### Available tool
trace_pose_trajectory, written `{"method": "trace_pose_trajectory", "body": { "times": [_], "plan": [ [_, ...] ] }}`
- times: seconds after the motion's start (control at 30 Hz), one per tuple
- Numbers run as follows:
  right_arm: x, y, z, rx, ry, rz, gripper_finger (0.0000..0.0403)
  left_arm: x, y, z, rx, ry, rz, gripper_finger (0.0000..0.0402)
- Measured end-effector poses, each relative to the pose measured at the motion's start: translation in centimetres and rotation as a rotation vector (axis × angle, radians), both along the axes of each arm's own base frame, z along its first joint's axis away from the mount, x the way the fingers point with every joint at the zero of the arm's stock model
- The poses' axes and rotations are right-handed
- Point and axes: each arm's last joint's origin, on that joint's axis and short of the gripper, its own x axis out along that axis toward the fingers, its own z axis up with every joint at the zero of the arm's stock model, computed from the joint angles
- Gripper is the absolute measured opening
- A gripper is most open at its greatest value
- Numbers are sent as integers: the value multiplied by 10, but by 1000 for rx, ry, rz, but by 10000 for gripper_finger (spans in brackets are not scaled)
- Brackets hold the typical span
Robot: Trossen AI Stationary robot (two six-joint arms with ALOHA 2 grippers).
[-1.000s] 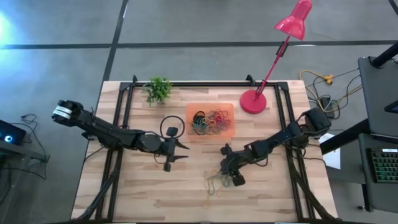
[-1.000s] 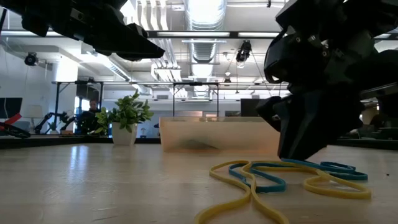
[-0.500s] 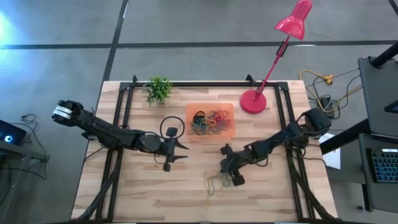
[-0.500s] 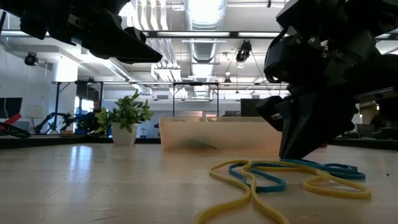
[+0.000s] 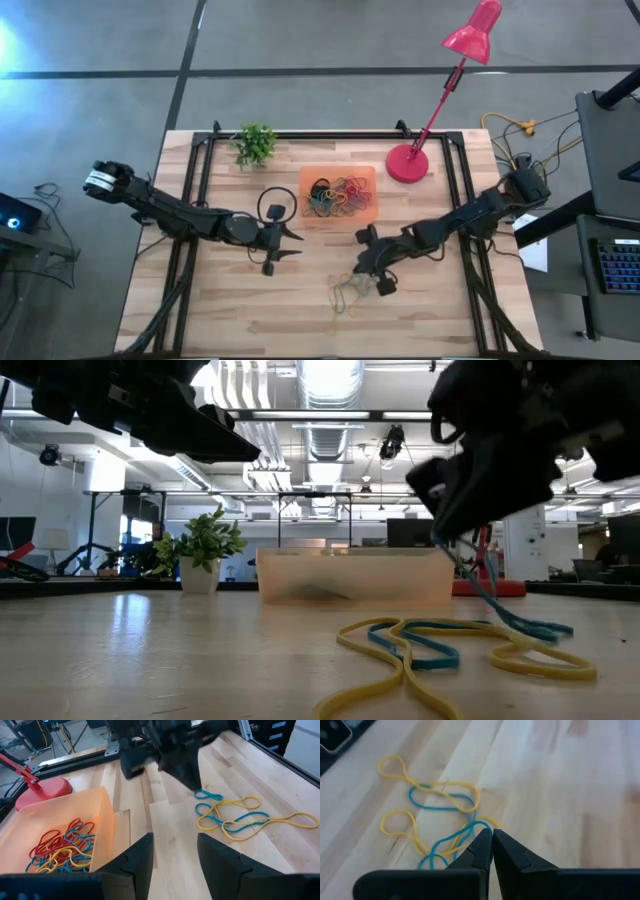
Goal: Pick and place rubber bands into bin
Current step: Put the right blue rubber band into the bin
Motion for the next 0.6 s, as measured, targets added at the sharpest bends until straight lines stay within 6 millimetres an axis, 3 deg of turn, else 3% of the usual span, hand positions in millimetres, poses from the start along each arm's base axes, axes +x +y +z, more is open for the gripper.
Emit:
{"method": "trace_pose_trajectory", "body": {
  "times": [0.37, 0.6],
  "plan": [
    [-21, -11, 59, -115, -203, -9, 8, -1, 0, -1, 0, 0, 0, 137],
    [-37, -27, 99, -312, -363, -113, 8, -1, 1, -1, -1, -4, 1, 137]
  ]
}}
